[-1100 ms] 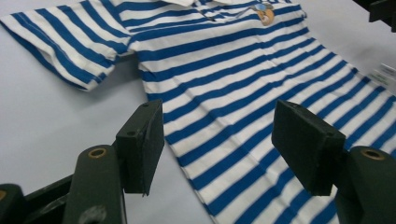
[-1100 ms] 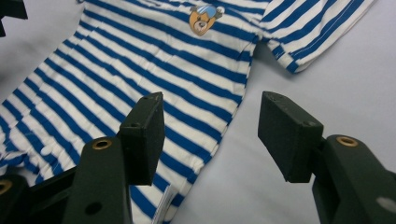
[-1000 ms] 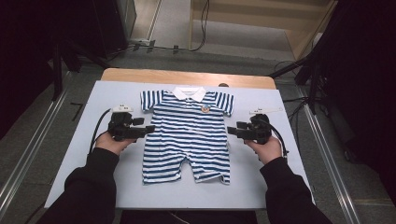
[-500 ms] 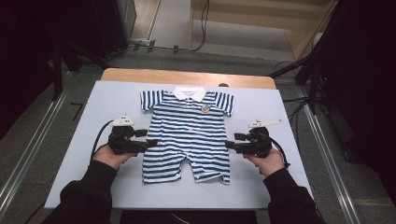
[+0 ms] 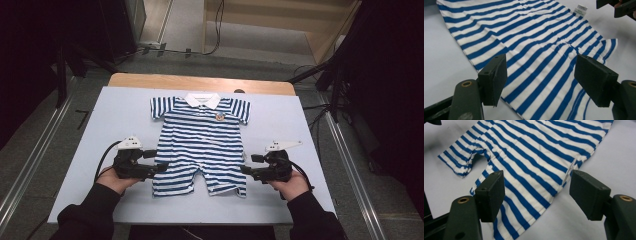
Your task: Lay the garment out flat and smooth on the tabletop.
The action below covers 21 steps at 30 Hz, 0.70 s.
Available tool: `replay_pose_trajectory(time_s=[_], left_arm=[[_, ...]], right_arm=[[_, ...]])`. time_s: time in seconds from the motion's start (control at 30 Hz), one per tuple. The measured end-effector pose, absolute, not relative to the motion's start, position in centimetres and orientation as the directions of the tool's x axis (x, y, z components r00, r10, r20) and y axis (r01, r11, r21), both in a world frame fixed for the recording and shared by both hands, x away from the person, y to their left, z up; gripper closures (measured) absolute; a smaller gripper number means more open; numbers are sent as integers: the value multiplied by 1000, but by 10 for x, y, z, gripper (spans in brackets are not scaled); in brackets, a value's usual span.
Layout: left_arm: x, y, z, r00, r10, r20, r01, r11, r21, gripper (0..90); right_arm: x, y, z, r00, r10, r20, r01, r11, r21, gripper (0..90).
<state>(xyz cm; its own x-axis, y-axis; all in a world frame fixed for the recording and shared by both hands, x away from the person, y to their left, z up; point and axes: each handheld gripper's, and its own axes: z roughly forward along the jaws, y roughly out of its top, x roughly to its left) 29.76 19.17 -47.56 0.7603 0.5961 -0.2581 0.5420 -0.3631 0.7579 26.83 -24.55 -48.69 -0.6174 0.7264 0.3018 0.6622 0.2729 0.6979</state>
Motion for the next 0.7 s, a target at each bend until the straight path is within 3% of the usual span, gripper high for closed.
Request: replay_pose_trajectory(time_s=[0.7], left_arm=[[265,217,-481,750,607,-263,561,-374,738,271]], right_arm=[[234,-266,-497,-619,730,289,654,275,705,271]])
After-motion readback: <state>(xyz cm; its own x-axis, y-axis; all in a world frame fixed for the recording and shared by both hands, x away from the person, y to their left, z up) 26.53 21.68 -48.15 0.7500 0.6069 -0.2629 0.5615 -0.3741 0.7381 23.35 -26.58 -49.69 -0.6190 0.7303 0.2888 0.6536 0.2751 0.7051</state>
